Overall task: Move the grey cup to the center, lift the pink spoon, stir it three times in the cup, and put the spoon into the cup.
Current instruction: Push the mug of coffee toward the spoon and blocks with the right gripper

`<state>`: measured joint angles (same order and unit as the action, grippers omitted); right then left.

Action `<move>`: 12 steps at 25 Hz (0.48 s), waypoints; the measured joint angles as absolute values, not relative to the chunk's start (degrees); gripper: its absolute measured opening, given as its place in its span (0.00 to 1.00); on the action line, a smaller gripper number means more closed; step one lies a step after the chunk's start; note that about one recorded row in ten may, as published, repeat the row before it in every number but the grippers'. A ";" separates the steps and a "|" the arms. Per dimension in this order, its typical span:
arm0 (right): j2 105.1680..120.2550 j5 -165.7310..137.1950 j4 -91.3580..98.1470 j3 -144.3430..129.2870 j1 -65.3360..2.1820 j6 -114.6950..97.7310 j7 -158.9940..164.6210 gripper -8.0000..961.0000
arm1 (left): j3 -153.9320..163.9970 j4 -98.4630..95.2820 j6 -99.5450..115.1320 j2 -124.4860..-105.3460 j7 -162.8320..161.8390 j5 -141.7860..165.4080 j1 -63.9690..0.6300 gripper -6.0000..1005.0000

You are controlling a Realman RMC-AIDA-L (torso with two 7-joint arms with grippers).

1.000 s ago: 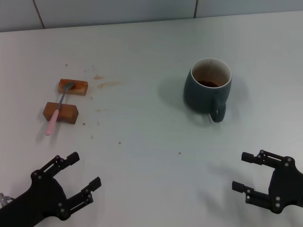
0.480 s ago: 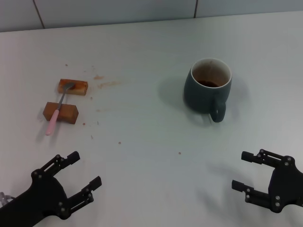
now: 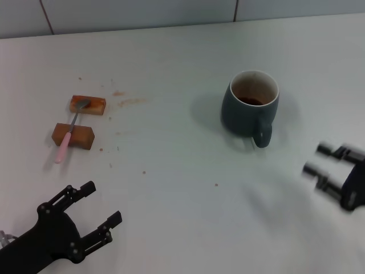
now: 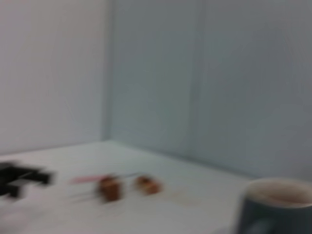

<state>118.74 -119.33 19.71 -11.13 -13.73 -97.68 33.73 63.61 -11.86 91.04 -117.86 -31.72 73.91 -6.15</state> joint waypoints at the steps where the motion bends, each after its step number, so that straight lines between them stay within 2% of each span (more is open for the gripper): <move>1: 118.82 -117.31 19.54 -9.15 -13.89 -97.10 33.54 0.59 | 63.58 -11.87 91.09 -117.86 -31.71 73.91 -6.16 0.79; 10: 118.92 -108.89 20.44 -5.35 -18.91 -85.74 31.79 0.34 | 63.46 -11.95 91.83 -117.86 -30.18 73.85 -5.99 0.78; 12: 118.97 -108.81 20.84 -5.41 -20.38 -83.52 28.96 0.26 | 63.46 -11.95 92.12 -117.86 -30.16 73.79 -6.01 0.78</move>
